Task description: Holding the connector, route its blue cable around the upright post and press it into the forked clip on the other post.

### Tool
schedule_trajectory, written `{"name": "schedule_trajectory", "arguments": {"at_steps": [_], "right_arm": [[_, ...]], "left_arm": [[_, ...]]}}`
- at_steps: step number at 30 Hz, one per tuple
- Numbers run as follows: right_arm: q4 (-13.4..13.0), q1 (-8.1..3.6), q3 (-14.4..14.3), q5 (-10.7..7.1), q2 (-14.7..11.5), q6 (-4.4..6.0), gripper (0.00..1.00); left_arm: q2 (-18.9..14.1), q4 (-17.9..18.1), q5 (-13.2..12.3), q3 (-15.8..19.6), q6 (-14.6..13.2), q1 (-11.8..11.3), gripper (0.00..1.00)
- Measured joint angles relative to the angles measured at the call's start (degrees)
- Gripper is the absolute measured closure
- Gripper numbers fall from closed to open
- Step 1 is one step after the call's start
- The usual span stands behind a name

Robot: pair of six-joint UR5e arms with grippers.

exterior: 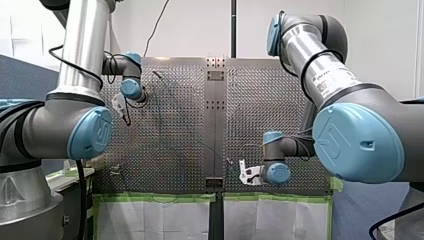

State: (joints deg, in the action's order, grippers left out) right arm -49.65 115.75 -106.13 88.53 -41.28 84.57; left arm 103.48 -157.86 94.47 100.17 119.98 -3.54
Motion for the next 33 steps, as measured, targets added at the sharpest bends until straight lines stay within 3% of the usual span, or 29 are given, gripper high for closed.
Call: {"name": "schedule_trajectory", "arguments": {"at_steps": [2, 7, 22, 33], "right_arm": [[-0.29, -0.50, 0.00, -0.92, 0.00, 0.33, 1.00], [-0.37, -1.19, 0.00, -2.12, 0.00, 0.70, 1.00], [-1.78, -3.61, 0.03, -2.41, 0.00, 3.14, 1.00], [-0.73, -5.46, 0.02, -2.34, 0.00, 5.04, 1.00]], "left_arm": [[0.00, -0.93, 0.05, 0.00, 0.37, 0.27, 0.02], [-0.25, -3.35, 0.63, 0.32, 1.88, 0.74, 0.02], [-6.49, -10.60, 5.84, 6.47, 1.47, 0.28, 0.02], [-11.61, -15.72, 7.38, 6.44, 0.63, 0.45, 0.02]]}}
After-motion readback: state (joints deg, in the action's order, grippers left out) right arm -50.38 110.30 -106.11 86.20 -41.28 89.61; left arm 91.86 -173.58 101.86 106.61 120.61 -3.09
